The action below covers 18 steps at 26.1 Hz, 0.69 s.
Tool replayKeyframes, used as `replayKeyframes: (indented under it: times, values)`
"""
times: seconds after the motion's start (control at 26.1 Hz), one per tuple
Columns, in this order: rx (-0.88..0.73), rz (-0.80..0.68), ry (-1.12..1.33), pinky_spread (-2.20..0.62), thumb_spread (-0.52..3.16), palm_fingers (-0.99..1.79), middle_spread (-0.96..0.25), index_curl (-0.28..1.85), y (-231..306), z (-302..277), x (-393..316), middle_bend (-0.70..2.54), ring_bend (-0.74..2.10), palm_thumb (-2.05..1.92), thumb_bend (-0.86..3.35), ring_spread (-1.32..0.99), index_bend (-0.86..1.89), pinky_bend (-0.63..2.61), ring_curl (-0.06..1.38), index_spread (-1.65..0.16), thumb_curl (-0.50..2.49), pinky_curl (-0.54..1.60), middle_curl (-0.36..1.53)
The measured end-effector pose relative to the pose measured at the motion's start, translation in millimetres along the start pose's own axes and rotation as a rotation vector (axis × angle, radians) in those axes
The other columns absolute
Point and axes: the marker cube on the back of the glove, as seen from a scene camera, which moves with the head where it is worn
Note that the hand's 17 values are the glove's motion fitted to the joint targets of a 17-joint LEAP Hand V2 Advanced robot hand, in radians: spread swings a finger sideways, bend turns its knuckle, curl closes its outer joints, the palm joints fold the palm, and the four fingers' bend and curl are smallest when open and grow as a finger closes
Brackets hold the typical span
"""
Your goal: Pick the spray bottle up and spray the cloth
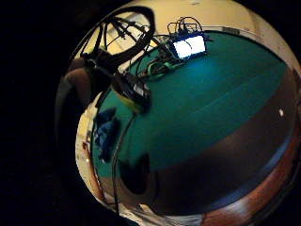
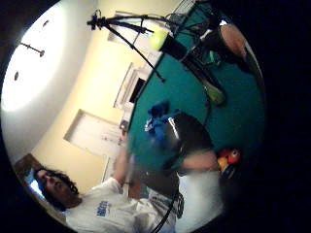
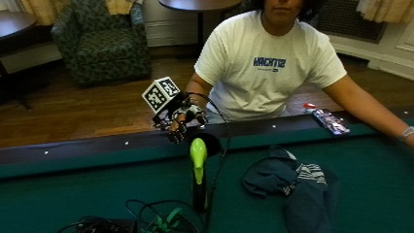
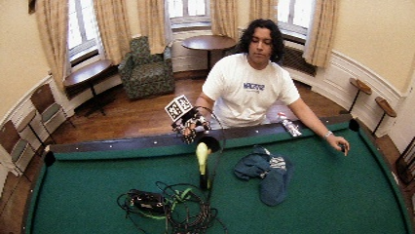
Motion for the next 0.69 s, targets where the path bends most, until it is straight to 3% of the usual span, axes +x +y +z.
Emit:
replayKeyframes:
  times: [0.69]
  values:
    - [0.017, 0.084, -0.121, 0.08, 0.99, 0.88, -0.14, 0.25, -46.2, 51.3, -0.4, 0.22, 0.45, 0.8, 0.0, -0.14, 0.1, 0.32, 0.33, -0.35, 0.36, 0.34, 0.36]
